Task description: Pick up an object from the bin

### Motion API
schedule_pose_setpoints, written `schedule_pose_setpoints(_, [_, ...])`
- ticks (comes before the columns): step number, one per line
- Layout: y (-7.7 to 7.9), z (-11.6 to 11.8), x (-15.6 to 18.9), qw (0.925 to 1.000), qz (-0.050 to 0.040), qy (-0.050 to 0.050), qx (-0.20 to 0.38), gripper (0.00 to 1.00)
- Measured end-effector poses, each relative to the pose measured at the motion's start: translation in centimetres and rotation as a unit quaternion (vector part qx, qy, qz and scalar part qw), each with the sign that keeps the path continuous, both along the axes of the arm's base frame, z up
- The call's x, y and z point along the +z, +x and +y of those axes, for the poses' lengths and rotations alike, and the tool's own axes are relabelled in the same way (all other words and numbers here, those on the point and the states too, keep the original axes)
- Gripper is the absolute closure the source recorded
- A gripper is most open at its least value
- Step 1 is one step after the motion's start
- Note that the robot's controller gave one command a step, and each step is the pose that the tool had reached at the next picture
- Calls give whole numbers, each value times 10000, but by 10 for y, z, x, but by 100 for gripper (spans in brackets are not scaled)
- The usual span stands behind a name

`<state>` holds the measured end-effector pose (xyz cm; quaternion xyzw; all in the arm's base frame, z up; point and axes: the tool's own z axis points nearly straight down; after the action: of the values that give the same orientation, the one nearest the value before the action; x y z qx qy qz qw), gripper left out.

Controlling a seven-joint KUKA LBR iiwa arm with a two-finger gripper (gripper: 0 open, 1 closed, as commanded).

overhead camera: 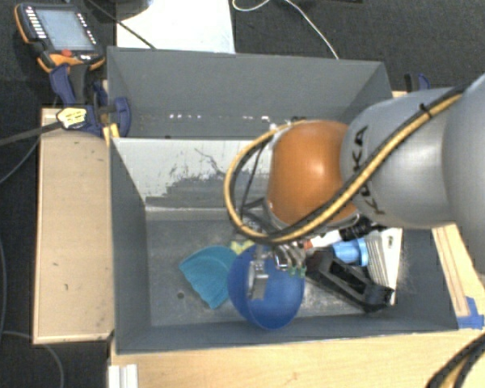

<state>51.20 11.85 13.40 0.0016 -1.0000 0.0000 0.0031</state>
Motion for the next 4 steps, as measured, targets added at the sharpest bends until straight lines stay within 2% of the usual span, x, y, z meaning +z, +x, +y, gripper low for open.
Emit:
schedule_pose_setpoints(1, [2,-1,4,10000,-39,6,-31,0])
schedule_pose_setpoints(2, [11,-20,-60,9761,-48,1,-2172,100])
schedule_pose_setpoints(4, [11,-20,-60,9754,-47,2,-2204,100])
